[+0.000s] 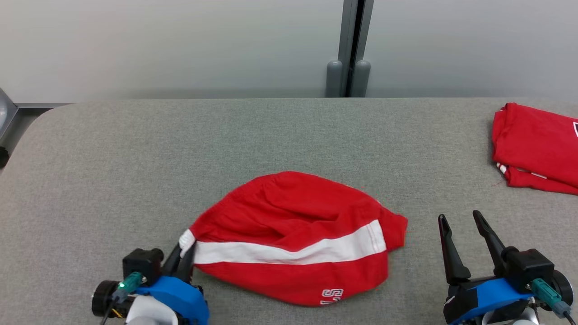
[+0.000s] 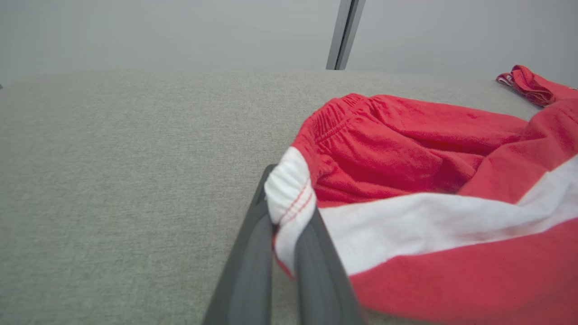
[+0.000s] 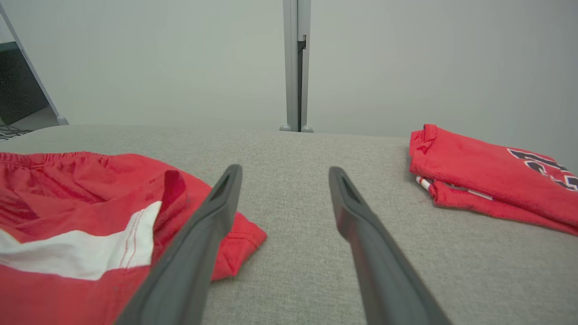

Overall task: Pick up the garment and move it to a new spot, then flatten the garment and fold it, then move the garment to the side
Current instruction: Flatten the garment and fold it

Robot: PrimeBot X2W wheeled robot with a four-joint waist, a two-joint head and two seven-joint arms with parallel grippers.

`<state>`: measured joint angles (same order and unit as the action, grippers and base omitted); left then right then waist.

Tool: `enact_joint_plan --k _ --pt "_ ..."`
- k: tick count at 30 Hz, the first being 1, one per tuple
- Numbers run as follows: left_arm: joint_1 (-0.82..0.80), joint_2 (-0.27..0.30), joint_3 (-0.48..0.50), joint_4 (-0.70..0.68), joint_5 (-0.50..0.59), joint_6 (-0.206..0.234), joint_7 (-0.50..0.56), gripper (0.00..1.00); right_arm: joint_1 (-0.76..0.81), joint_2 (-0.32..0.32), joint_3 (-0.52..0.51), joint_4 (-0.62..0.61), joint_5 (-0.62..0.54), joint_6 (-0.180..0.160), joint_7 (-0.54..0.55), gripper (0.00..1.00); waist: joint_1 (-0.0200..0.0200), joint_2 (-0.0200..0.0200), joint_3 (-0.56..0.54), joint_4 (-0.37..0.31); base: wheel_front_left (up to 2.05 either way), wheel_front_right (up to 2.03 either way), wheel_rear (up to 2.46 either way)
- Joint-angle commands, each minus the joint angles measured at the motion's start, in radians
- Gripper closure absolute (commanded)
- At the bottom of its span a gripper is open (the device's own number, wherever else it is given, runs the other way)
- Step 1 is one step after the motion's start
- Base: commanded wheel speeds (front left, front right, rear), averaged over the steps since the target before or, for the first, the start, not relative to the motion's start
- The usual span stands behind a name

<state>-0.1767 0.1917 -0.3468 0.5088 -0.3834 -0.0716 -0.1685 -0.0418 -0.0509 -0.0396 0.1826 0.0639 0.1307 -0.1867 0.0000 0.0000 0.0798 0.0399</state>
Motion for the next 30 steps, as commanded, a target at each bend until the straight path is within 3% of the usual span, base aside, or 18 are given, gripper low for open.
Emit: enact_joint_plan --k 1,7,8,9,10,14,22,30 --pt "-0.017 0.010 0.012 0.007 -0.006 0.007 -0.012 1.00 -0.015 0.000 -0.001 0.004 0.001 0.000 -0.004 0.00 0.0000 0.0000 0.002 0.002 0.00 0.00 0.00" --pt "-0.039 0.020 0.069 0.074 -0.031 0.027 -0.069 1.00 -0.027 0.000 0.002 0.023 0.003 0.000 -0.012 0.00 0.0000 0.0000 0.010 0.004 0.00 0.00 0.00" --pt "-0.039 0.017 0.068 0.088 -0.032 0.023 -0.073 0.92 -0.030 0.000 0.004 0.026 0.004 0.000 -0.013 0.00 0.0000 0.0000 0.010 0.004 0.00 0.00 0.00" --pt "-0.043 0.015 0.069 0.093 -0.031 0.020 -0.078 0.60 -0.032 0.000 0.006 0.031 0.005 0.000 -0.013 0.00 0.0000 0.0000 0.010 0.005 0.00 0.00 0.00" --pt "-0.046 0.012 0.070 0.099 -0.027 0.019 -0.084 0.00 -0.035 0.000 0.007 0.036 0.006 0.000 -0.014 0.00 0.0000 0.0000 0.010 0.006 0.00 0.00 0.00" --pt "-0.050 0.001 0.085 0.083 -0.009 0.020 -0.097 0.00 -0.039 0.000 0.008 0.052 0.009 0.000 -0.018 0.00 0.0000 0.0000 0.005 0.012 0.00 0.00 0.00" --pt "0.008 -0.029 0.211 -0.160 0.084 0.029 -0.097 0.00 -0.052 0.000 0.014 0.066 0.008 0.000 -0.025 0.00 0.0000 0.0000 -0.009 0.020 0.00 0.00 0.00" --pt "0.090 -0.047 0.308 -0.285 0.166 0.020 -0.097 0.00 -0.036 0.000 0.015 0.077 0.019 0.000 -0.028 0.00 0.0000 0.0000 -0.029 0.018 0.00 0.00 0.00"
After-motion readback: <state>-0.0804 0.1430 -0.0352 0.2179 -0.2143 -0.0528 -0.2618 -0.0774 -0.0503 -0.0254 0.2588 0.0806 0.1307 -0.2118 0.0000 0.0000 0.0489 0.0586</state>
